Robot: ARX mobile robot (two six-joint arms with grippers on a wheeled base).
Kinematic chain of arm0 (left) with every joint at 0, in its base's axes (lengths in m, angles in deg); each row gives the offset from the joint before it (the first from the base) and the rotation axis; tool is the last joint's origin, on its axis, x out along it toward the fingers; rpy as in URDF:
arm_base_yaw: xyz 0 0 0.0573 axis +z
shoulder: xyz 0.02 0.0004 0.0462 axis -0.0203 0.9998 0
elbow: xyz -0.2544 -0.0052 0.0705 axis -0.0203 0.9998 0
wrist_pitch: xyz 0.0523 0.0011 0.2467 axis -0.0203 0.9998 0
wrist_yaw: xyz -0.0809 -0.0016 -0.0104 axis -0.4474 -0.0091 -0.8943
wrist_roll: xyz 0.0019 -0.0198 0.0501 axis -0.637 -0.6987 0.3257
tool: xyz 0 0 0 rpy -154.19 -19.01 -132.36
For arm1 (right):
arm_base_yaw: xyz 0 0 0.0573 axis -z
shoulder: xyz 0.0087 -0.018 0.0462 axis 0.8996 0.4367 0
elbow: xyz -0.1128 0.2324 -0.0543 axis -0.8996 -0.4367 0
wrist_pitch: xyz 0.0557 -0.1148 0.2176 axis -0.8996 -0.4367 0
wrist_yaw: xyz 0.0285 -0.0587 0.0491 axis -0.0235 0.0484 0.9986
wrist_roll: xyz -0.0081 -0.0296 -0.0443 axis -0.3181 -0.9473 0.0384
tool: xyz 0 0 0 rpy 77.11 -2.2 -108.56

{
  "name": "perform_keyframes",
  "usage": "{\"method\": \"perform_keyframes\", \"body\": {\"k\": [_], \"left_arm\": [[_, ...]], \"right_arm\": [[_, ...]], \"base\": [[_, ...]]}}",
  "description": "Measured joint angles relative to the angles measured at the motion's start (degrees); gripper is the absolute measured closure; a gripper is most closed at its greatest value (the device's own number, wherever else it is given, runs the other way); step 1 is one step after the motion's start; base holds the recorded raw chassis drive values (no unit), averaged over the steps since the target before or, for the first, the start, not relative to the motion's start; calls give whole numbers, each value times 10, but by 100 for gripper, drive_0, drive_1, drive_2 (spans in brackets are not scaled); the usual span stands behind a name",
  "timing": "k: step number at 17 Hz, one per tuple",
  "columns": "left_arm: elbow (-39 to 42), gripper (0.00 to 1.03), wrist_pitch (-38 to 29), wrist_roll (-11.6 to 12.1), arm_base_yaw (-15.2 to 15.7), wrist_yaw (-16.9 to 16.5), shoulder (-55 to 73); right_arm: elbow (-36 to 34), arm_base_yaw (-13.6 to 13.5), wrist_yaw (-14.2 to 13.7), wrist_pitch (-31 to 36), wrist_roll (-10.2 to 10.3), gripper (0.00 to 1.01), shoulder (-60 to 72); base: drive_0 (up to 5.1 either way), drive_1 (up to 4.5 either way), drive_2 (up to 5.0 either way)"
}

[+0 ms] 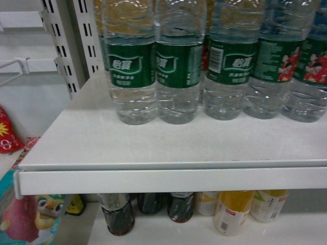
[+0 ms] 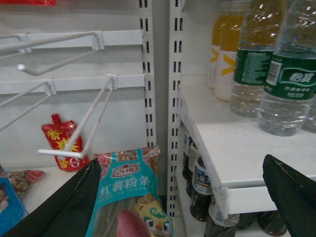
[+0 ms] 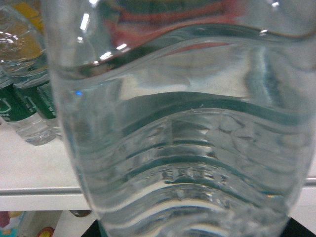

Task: Move water from second to third shelf

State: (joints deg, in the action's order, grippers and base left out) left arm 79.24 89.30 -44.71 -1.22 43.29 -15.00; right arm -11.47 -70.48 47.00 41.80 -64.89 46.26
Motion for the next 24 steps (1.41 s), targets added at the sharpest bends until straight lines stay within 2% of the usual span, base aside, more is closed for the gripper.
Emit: {"method": "perform_keyframes", "body": {"k": [4, 7, 10, 18, 20, 24], "left_arm": [[0, 5, 1, 0, 0, 0, 0], [0, 5, 2, 0, 0, 2, 0], [0, 5, 1, 0, 0, 2, 0], [0, 5, 1, 0, 0, 0, 0], [0, 5, 1, 0, 0, 0, 0], [0, 5, 0, 0, 0, 0, 0]], "right_arm": [[0, 0, 0, -2, 0, 61, 0], [0, -4, 11, 3, 0, 61, 0], [0, -2, 0, -3, 0, 61, 0], [0, -3, 0, -1, 0, 61, 0], [5, -22, -51, 2, -16, 61, 17], [17, -56, -62, 51, -32, 61, 87]], "base": [[-470, 233, 233], [0, 0, 0], [0, 0, 0], [0, 0, 0], [0, 0, 0], [0, 0, 0]]}}
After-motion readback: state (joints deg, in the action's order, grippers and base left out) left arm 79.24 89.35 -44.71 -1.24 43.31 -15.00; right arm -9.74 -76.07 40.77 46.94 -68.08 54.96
